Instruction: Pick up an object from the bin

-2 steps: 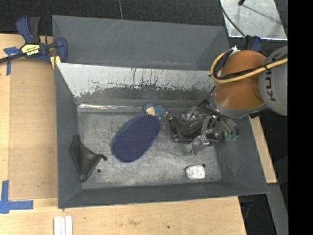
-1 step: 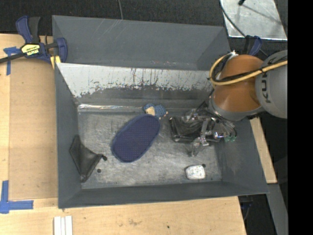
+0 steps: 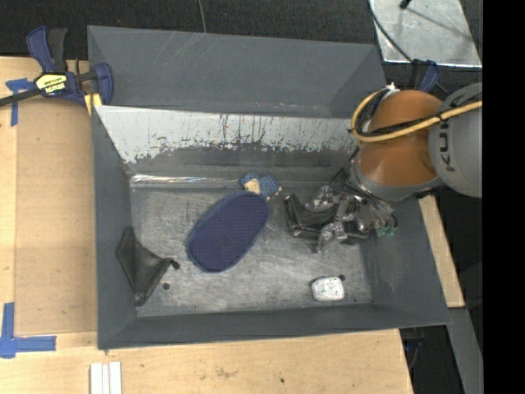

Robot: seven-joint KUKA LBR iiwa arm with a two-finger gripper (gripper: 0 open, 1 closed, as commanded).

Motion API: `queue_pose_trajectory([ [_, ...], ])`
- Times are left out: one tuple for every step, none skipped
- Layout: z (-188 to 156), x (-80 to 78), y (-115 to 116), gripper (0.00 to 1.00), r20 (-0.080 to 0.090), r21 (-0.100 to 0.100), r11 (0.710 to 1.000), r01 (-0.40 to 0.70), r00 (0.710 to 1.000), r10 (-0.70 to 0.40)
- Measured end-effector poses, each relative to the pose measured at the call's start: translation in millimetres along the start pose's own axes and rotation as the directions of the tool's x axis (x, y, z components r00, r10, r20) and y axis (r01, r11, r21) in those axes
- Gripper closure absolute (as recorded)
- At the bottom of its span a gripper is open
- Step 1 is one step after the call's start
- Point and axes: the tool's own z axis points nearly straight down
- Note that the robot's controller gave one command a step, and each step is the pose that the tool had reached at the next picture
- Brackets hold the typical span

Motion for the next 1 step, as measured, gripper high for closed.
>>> queue_pose_trajectory([
  [-136.0,-0.4,5.5,1.0,0.0,0.001,0.998,-0.058,0.998,0.058],
])
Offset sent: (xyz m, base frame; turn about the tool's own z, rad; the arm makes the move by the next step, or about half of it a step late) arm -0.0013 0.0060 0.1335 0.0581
